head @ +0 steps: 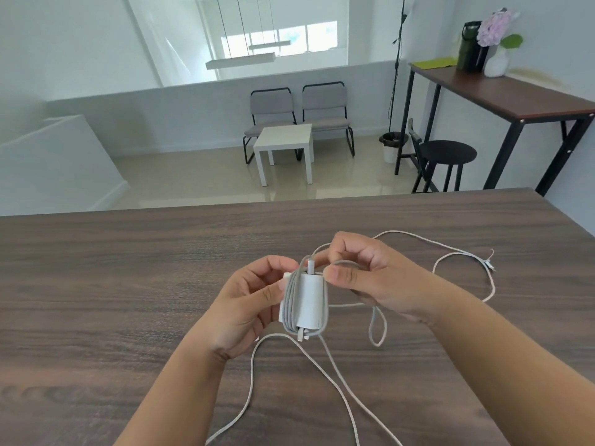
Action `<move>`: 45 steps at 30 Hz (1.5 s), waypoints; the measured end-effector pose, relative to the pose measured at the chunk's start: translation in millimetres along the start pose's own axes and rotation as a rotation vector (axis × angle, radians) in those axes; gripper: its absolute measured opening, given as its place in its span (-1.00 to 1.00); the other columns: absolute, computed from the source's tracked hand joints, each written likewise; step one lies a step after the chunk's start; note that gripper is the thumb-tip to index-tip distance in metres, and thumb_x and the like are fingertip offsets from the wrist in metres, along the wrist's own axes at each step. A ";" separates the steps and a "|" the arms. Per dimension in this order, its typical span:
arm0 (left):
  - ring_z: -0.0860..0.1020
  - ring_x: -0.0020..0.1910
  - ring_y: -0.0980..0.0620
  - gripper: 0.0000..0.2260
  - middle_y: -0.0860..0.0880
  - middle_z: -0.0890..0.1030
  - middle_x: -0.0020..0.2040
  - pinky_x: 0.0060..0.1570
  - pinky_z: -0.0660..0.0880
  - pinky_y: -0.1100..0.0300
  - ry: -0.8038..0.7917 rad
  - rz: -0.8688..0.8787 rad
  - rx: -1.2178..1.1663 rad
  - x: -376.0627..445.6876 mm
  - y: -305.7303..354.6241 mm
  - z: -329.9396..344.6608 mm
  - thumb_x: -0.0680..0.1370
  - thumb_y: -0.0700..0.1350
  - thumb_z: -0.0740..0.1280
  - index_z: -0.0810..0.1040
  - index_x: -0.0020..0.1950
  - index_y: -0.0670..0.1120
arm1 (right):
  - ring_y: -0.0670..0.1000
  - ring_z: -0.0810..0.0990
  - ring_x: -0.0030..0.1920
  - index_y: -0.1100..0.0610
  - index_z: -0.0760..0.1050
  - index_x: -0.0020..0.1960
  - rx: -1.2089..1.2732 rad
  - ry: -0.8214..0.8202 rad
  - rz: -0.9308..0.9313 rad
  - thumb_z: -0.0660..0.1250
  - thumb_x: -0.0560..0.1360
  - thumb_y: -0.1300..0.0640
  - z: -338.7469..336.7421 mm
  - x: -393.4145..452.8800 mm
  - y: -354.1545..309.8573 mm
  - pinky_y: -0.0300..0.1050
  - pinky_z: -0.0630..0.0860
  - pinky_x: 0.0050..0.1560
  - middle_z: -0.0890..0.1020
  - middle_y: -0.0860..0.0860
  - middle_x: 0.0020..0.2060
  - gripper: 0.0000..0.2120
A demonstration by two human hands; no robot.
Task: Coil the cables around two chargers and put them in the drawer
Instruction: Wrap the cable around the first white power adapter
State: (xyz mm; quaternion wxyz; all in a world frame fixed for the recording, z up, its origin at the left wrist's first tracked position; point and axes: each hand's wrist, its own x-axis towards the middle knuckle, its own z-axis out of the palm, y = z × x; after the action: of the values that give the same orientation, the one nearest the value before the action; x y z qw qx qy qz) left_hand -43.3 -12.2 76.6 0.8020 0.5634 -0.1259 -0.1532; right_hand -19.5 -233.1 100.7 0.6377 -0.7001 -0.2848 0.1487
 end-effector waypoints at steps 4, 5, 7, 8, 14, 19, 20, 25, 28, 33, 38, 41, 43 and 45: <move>0.62 -0.21 0.03 -0.69 -0.11 0.67 -0.13 -0.20 0.57 0.17 -0.010 0.009 0.251 -1.9 6.3 -4.5 0.33 -0.05 0.59 0.66 0.00 -0.12 | -0.17 0.23 -0.49 0.22 0.41 -0.20 -0.245 -0.021 0.124 0.37 0.52 0.18 -11.5 -0.6 -5.5 -0.38 0.22 -0.46 0.35 -0.11 -0.50 -0.81; 0.60 -0.17 0.02 -0.75 -0.12 0.67 -0.13 -0.16 0.54 0.15 -0.013 0.024 0.392 -2.7 8.0 -4.1 0.35 -0.07 0.56 0.67 -0.02 -0.09 | -0.16 0.23 -0.51 0.20 0.44 -0.19 -0.333 -0.035 0.189 0.38 0.52 0.14 -15.2 0.1 -6.1 -0.37 0.22 -0.46 0.35 -0.15 -0.53 -0.81; 0.57 -0.16 -0.01 -0.82 -0.11 0.64 -0.12 -0.16 0.51 0.13 -0.029 0.060 0.659 -3.4 9.0 -1.1 0.37 -0.11 0.53 0.70 -0.05 -0.02 | -0.17 0.26 -0.56 0.16 0.50 -0.18 -0.519 -0.048 0.302 0.38 0.51 0.06 -17.4 2.1 -7.2 -0.36 0.22 -0.47 0.36 -0.17 -0.61 -0.81; 0.58 -0.17 0.00 -0.83 -0.07 0.62 -0.13 -0.18 0.51 0.17 -0.030 0.077 0.753 -3.6 8.6 2.0 0.37 -0.14 0.55 0.71 -0.07 0.02 | -0.17 0.28 -0.57 0.12 0.52 -0.19 -0.590 -0.049 0.340 0.37 0.51 0.03 -15.5 3.3 -8.0 -0.36 0.23 -0.47 0.38 -0.18 -0.63 -0.81; 0.56 -0.28 0.08 -0.75 0.07 0.56 -0.24 -0.33 0.50 0.30 0.183 0.327 1.045 1.2 -6.7 16.1 0.25 -0.20 0.58 0.68 -0.15 0.05 | -0.13 0.45 -0.40 0.14 0.57 -0.21 -0.473 0.134 0.435 0.33 0.45 -0.21 6.3 2.9 -4.5 -0.21 0.36 -0.27 0.61 0.01 -0.39 -0.61; 0.55 -0.25 0.17 -0.75 0.12 0.57 -0.19 -0.31 0.52 0.19 0.369 0.553 1.312 8.5 -19.5 25.1 0.30 -0.10 0.51 0.54 -0.09 0.03 | -0.11 0.46 -0.30 0.05 0.46 -0.14 -0.348 0.358 0.352 0.51 0.28 -0.19 25.3 4.1 17.2 -0.18 0.39 -0.25 0.56 -0.11 -0.31 -0.61; 0.53 -0.24 0.18 -0.74 0.13 0.57 -0.19 -0.30 0.50 0.20 0.395 0.572 1.341 9.5 -20.9 27.4 0.30 -0.09 0.48 0.51 -0.08 0.03 | -0.10 0.48 -0.29 0.02 0.44 -0.15 -0.277 0.394 0.334 0.53 0.23 -0.19 28.4 4.3 19.7 -0.14 0.41 -0.22 0.57 -0.10 -0.30 -0.59; 0.53 -0.21 0.18 -0.71 0.10 0.59 -0.17 -0.24 0.49 0.23 0.467 0.715 1.313 11.8 -24.3 35.1 0.35 -0.06 0.45 0.44 -0.01 0.05 | 0.04 0.62 -0.14 -0.05 0.43 -0.14 -0.179 0.424 0.247 0.53 0.10 -0.23 26.7 5.2 22.1 0.11 0.54 0.00 0.67 -0.01 -0.17 -0.53; 0.56 -0.12 0.14 -0.62 0.14 0.60 -0.10 -0.16 0.52 0.24 0.408 0.648 1.151 9.0 -18.1 27.0 0.32 0.01 0.58 0.50 0.03 0.09 | 0.05 0.63 -0.09 -0.06 0.44 -0.11 -0.171 0.393 0.209 0.53 0.13 -0.21 18.7 1.8 21.2 0.17 0.53 0.10 0.67 -0.01 -0.13 -0.54; 0.58 0.08 0.21 -0.37 0.21 0.61 0.11 0.05 0.53 0.28 0.259 0.174 0.883 4.1 -8.0 14.0 0.21 0.08 0.64 0.50 0.23 0.27 | 0.11 0.60 -0.03 -0.04 0.40 -0.04 -0.250 0.247 0.107 0.51 0.25 -0.14 13.5 -3.2 16.5 0.24 0.50 0.10 0.66 -0.02 -0.10 -0.58; 0.62 0.00 0.15 -0.46 0.17 0.65 0.04 -0.02 0.56 0.29 0.226 0.200 0.923 2.1 -8.2 19.9 0.30 -0.05 0.63 0.56 0.22 0.21 | 0.17 0.55 -0.12 -0.12 0.35 -0.05 -0.397 0.157 0.086 0.49 0.29 -0.10 15.3 -5.4 6.6 0.21 0.53 -0.10 0.63 0.01 -0.11 -0.63; 0.60 -0.06 0.15 -0.50 0.14 0.64 0.00 -0.07 0.56 0.28 0.261 0.221 0.993 2.4 -10.5 22.8 0.28 -0.03 0.62 0.59 0.18 0.18 | -0.15 0.48 -0.24 -0.10 0.34 -0.03 -0.577 0.138 0.073 0.49 0.33 -0.03 15.9 -8.0 2.0 -0.16 0.41 -0.20 0.60 -0.09 -0.13 -0.64; 0.58 -0.07 0.18 -0.52 0.15 0.63 -0.03 -0.10 0.56 0.24 0.311 0.248 1.078 3.1 -11.9 22.9 0.25 0.03 0.60 0.59 0.13 0.17 | -0.20 0.48 -0.11 -0.11 0.40 0.01 -0.719 0.199 0.039 0.51 0.32 -0.04 17.9 -9.2 -0.7 -0.27 0.37 -0.12 0.56 -0.16 -0.07 -0.64; 0.58 -0.08 0.19 -0.54 0.18 0.63 -0.07 -0.12 0.55 0.22 0.362 0.267 1.146 3.7 -13.0 22.1 0.21 0.11 0.58 0.60 0.09 0.17 | -0.22 0.46 -0.02 -0.15 0.48 0.05 -0.794 0.266 0.027 0.51 0.31 -0.08 18.4 -11.6 -2.9 -0.42 0.34 -0.10 0.52 -0.19 -0.07 -0.65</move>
State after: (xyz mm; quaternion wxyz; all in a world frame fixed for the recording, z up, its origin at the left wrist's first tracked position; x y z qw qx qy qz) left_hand -49.6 -36.9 71.8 0.3926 0.9013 -0.1194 0.1387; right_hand -39.9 -225.0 99.2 0.3477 -0.9082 -0.2260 -0.0561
